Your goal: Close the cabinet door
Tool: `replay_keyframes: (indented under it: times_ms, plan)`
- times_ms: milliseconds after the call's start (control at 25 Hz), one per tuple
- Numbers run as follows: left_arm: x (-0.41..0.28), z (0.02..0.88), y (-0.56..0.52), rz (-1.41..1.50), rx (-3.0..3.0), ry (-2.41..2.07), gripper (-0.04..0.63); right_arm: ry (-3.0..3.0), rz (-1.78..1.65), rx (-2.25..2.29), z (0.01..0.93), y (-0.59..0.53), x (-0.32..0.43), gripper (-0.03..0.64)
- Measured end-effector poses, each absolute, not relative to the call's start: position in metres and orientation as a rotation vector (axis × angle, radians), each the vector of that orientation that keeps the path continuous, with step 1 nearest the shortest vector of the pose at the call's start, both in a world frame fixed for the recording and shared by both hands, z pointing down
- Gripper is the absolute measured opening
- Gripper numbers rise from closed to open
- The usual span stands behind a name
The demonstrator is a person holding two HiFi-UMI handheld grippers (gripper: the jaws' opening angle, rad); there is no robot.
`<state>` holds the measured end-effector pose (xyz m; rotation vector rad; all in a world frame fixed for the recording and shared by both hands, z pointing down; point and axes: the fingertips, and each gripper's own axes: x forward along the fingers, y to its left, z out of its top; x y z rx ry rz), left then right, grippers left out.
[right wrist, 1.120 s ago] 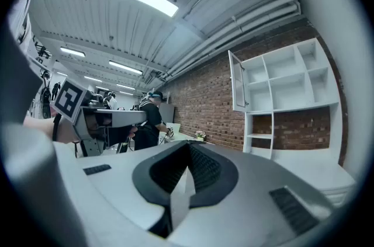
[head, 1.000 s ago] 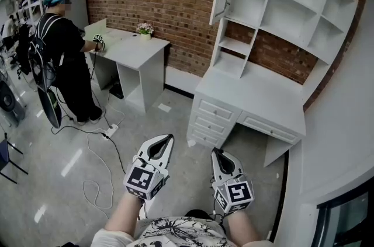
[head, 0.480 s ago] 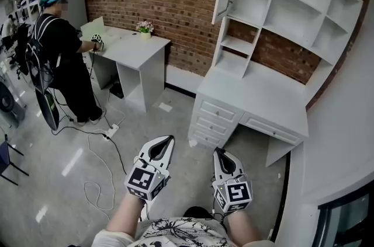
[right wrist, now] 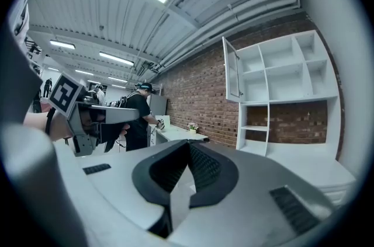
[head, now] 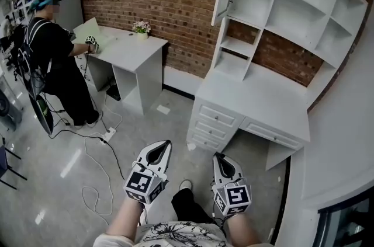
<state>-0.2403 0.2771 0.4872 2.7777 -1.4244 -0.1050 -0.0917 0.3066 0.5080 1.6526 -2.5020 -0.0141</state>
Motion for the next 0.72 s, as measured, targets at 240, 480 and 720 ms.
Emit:
replay_keyframes:
  times_ms: [240,480,720]
  plan:
    - [-0.225,0.489,0.205,-0.066,2.808,-1.442,0.012,-2.508,-0.054,1.656,0.514,0.230,-0.083,0.003]
    - [-0.204,0.475,0.094,-0.057,2.829,-1.399,0.012,-2.529,-0.021,1.704,0.501,0.120,-0.061,0.003]
    - [-0.173,0.450,-0.023,-0.080,2.861,-1.369,0.012,-2.476,-0.036,1.749,0.486,0.008,-0.026,0.003]
